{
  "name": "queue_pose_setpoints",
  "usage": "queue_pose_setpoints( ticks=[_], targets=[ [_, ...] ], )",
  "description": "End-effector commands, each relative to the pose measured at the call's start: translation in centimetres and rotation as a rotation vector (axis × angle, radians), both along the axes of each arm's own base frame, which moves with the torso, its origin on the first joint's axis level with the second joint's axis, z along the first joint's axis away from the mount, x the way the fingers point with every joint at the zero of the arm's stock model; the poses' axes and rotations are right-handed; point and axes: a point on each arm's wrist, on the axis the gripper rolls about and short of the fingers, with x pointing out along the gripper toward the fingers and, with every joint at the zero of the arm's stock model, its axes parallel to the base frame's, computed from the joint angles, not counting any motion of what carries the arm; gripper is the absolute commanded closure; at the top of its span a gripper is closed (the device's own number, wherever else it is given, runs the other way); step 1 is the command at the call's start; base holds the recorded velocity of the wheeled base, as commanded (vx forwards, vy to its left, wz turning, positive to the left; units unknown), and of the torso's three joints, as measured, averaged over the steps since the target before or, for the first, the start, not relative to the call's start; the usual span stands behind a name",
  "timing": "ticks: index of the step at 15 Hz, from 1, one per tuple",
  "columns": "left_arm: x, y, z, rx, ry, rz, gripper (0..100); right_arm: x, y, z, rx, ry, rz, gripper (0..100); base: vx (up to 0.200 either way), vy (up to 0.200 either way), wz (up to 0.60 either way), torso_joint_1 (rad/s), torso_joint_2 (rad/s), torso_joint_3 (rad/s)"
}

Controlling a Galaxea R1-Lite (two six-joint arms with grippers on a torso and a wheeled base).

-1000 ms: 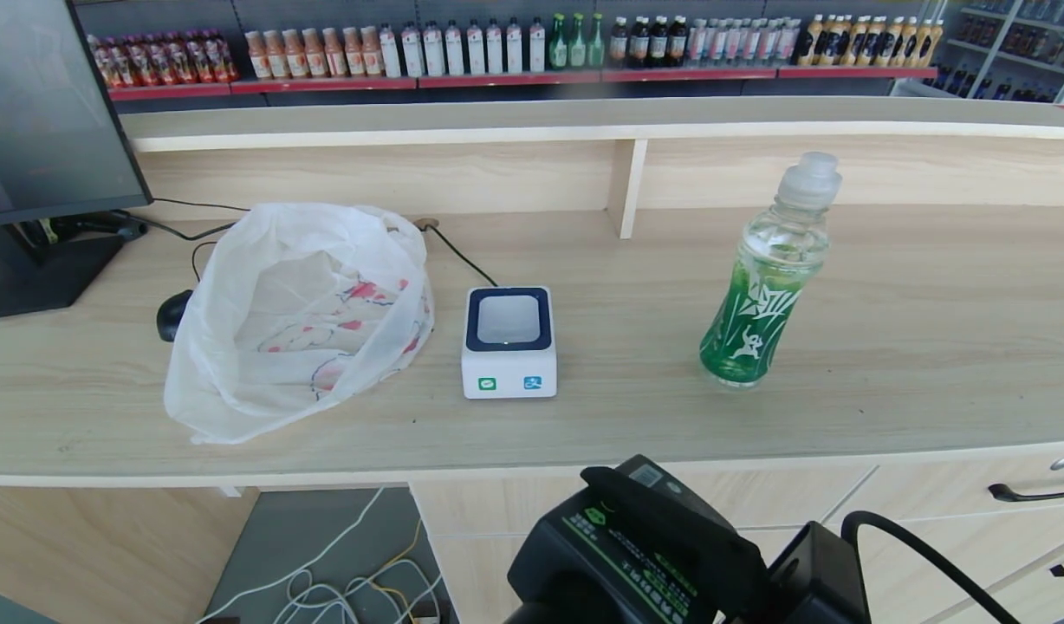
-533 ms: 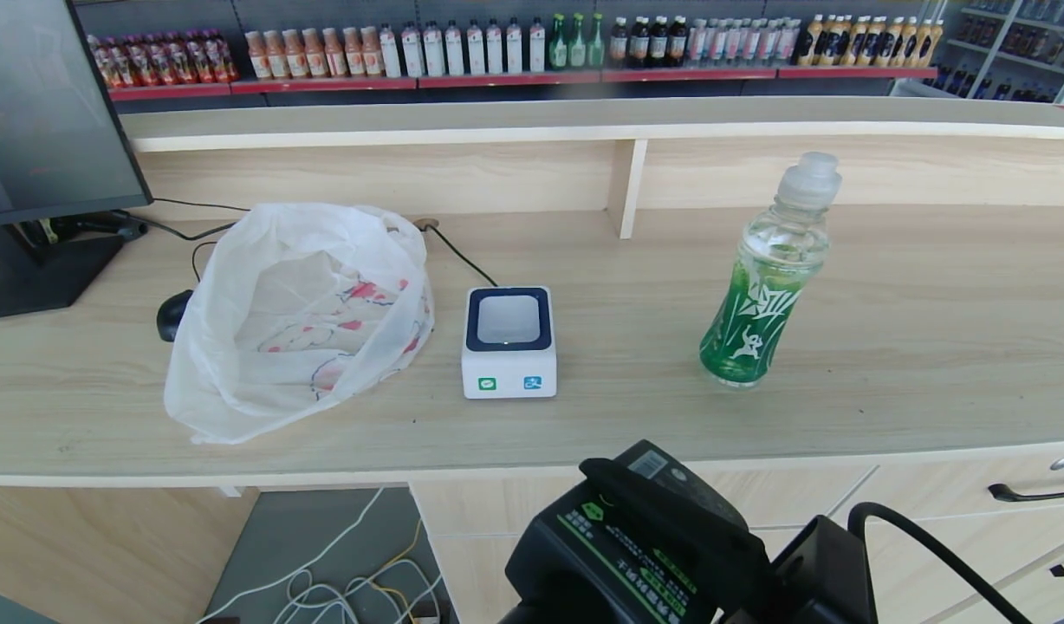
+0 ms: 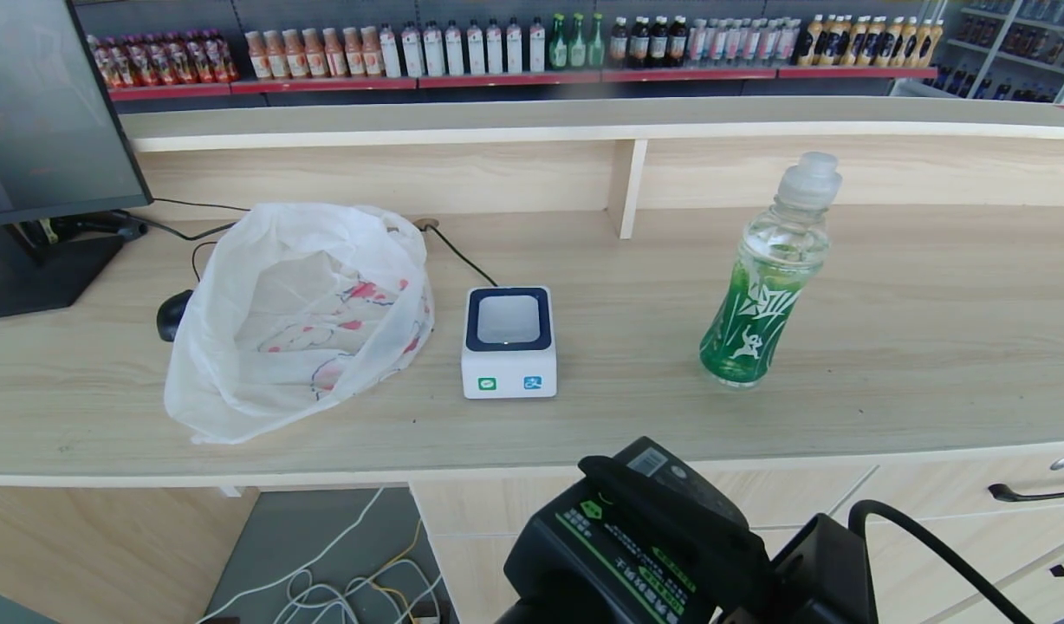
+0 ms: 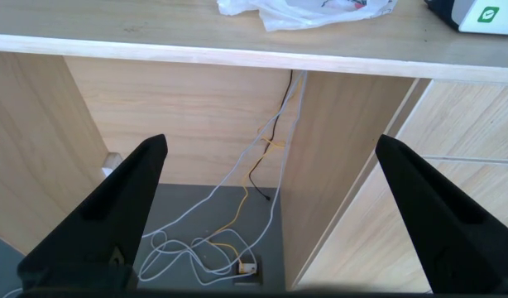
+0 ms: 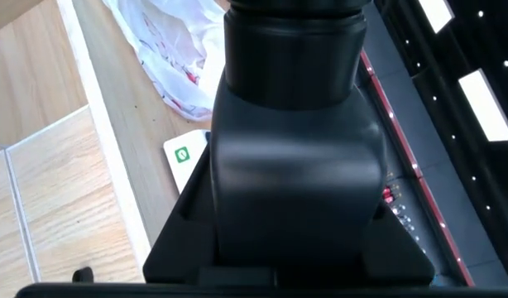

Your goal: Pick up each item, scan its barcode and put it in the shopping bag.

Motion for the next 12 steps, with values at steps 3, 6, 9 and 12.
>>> queue_pose_setpoints(
  ticks=[3,6,9,12],
  targets=[
    [0.0,0.0,0.01,0.0,-0.002,0.0,0,0.06,0.09,-0.03,0.001,0.001,-0.001,100,0.0,0.0,0.0,0.0,0.0,0.0],
    [0.0,0.0,0.01,0.0,-0.002,0.0,0,0.06,0.11,-0.07,0.003,0.006,0.001,100,0.0,0.0,0.0,0.0,0.0,0.0],
    [0.0,0.0,0.01,0.0,-0.002,0.0,0,0.08,0.15,-0.18,0.014,0.024,0.005,100,0.0,0.0,0.0,0.0,0.0,0.0],
    [0.0,0.0,0.01,0.0,-0.002,0.0,0,0.09,0.19,-0.35,0.036,0.058,0.016,100,0.0,0.0,0.0,0.0,0.0,0.0]
  ],
)
